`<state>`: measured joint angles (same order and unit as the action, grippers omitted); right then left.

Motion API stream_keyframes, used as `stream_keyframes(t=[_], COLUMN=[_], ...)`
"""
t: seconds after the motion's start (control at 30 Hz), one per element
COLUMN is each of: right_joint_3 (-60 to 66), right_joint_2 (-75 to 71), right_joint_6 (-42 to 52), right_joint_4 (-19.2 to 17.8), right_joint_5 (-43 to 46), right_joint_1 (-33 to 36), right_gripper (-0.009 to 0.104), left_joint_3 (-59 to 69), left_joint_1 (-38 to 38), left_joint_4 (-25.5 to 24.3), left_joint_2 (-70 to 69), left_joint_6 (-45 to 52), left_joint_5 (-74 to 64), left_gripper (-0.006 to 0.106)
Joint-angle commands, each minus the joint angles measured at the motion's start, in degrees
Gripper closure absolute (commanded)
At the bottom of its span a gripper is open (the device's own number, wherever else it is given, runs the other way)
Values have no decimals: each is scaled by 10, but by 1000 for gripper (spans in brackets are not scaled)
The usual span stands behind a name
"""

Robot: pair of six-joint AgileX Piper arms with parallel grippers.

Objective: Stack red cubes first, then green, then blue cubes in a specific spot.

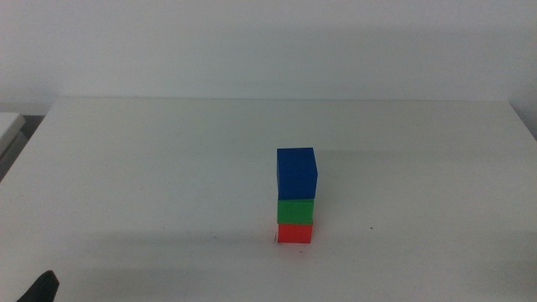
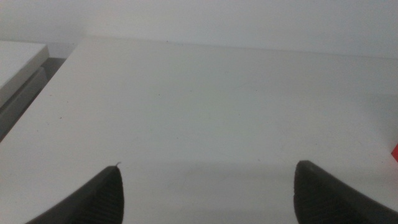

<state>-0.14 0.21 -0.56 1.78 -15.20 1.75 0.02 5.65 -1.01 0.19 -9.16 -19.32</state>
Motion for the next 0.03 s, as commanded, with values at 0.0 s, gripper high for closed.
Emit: stream_keyframes(t=[0.0], right_joint_3=[1], right_joint_2=[-2], right_joint_6=[6], right_joint_4=[-4], right_joint_5=[2], right_joint_1=[-2], right_gripper=[2], left_joint_3=[0], left_joint_1=[-2], left_joint_4=[-1], left_joint_2=[-2], left_joint_6=[-1], left_joint_5=[7], left_gripper=[7])
